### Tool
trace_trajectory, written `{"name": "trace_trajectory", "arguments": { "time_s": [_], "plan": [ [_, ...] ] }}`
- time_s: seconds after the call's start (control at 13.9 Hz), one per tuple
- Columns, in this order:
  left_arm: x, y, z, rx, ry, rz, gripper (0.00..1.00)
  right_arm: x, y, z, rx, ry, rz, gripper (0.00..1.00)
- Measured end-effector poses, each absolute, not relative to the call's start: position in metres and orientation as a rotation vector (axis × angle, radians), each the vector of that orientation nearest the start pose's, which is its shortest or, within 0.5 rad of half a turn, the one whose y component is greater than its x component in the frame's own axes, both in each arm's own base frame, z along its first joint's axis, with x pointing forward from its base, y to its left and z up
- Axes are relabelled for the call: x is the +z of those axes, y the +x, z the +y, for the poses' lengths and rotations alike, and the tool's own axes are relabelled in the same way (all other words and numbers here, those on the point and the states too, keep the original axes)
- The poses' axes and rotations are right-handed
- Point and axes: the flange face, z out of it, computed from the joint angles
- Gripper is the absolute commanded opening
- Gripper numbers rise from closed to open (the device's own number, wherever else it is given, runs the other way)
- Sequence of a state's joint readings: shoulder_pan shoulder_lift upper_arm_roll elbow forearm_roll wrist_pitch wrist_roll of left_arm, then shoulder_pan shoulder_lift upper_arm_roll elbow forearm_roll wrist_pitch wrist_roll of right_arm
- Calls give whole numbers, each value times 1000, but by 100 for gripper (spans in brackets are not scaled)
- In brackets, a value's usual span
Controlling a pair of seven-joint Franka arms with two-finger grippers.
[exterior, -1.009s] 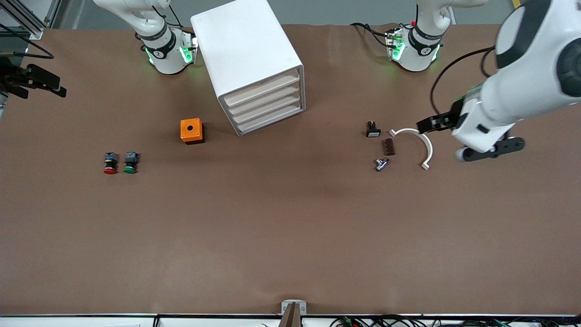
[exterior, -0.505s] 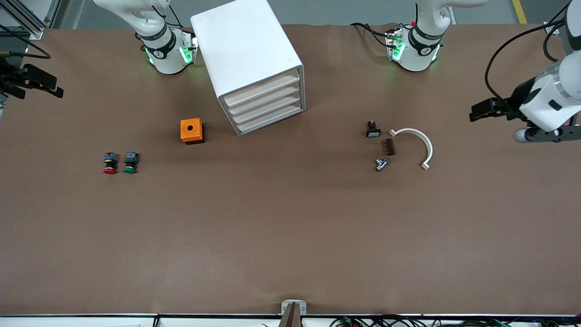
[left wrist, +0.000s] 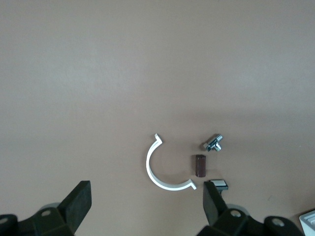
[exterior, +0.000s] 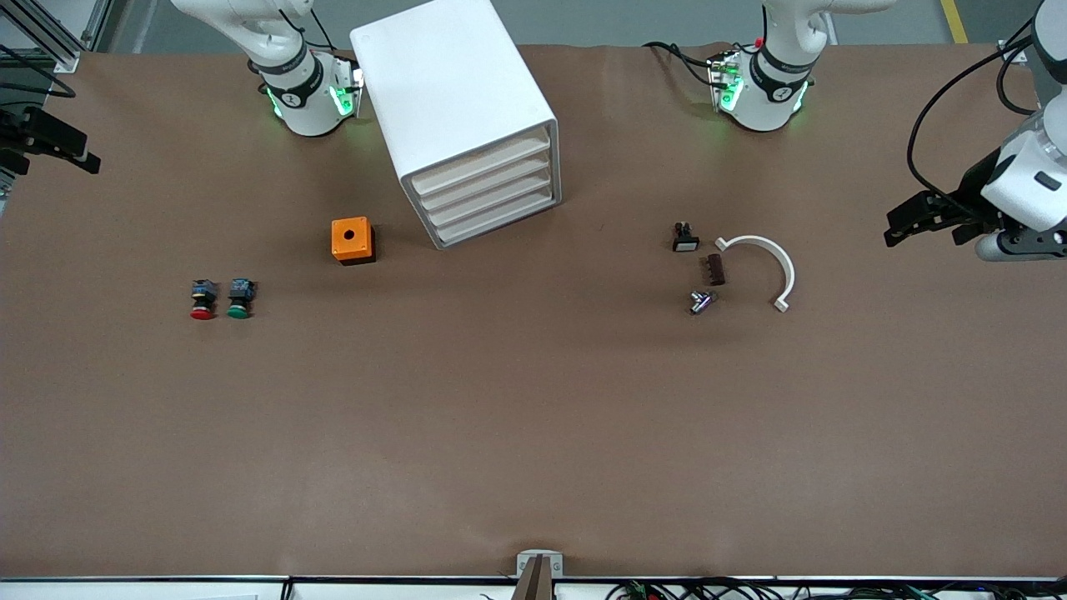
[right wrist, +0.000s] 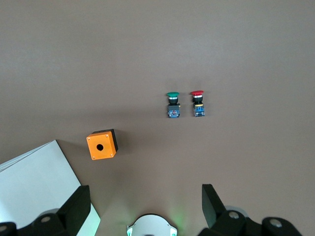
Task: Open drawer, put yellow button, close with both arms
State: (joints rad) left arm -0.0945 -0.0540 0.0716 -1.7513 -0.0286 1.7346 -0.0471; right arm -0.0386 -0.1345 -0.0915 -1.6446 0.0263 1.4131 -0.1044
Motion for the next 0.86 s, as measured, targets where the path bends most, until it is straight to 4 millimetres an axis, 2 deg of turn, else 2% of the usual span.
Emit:
{"name": "trace_trajectory", "arguments": {
  "time_s": [0.36, 0.58, 0.86],
  "plan": [
    [622, 542, -18, -73, -3175, -31, 100, 648, 487, -80, 156, -3080, 78, 100],
    [624, 538, -30, -28, -3174, -23, 100, 651, 485, -81, 147, -3080, 80, 100],
    [630, 536, -27, -17, -3173, -35, 100, 656, 482, -80, 130, -3081, 77, 100]
  ]
}}
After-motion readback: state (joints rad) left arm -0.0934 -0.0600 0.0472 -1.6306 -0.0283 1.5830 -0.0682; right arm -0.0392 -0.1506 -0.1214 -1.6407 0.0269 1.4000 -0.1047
